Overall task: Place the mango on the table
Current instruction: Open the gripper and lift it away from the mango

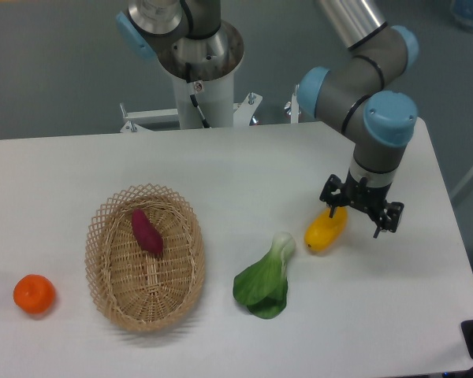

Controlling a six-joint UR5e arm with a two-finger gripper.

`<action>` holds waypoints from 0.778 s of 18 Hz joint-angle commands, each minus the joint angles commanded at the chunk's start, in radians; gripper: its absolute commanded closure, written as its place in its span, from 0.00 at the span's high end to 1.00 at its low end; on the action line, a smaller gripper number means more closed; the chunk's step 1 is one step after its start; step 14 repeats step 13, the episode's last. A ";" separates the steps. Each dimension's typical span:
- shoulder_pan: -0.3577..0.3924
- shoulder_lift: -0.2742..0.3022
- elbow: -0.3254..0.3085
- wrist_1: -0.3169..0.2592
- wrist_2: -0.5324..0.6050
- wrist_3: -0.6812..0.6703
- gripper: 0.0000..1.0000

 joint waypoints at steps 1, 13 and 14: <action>0.000 -0.003 0.014 -0.008 0.005 0.026 1.00; -0.005 0.000 0.019 -0.011 0.081 0.221 1.00; -0.005 0.000 0.019 -0.011 0.081 0.221 1.00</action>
